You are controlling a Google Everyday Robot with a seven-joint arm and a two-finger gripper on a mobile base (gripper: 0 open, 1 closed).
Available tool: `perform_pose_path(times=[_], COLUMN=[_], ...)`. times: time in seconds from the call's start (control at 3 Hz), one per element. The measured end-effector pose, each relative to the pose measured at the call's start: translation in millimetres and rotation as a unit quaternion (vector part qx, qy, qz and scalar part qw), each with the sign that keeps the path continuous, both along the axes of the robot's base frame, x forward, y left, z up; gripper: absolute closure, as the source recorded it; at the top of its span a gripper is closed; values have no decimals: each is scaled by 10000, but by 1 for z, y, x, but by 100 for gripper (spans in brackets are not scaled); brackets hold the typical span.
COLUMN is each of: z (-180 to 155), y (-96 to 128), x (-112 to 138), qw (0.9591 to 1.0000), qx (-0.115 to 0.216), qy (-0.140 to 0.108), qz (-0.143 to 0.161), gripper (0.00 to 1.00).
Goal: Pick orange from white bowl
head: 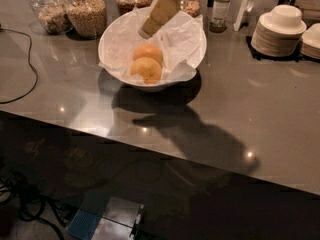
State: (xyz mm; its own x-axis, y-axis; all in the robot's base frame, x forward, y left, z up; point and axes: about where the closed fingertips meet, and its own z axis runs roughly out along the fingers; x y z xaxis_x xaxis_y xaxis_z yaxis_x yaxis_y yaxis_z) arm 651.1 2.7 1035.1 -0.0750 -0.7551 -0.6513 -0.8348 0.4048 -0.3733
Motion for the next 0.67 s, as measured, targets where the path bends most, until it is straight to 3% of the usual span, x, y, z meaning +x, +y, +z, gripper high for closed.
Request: perform_pose_path(times=[0.33, 0.67], z=[14, -3], y=[8, 6], x=[31, 40], qw=[9973, 9885], qx=[-154, -242], qy=[-91, 499], qz=[-707, -1405], gripper=[0, 0])
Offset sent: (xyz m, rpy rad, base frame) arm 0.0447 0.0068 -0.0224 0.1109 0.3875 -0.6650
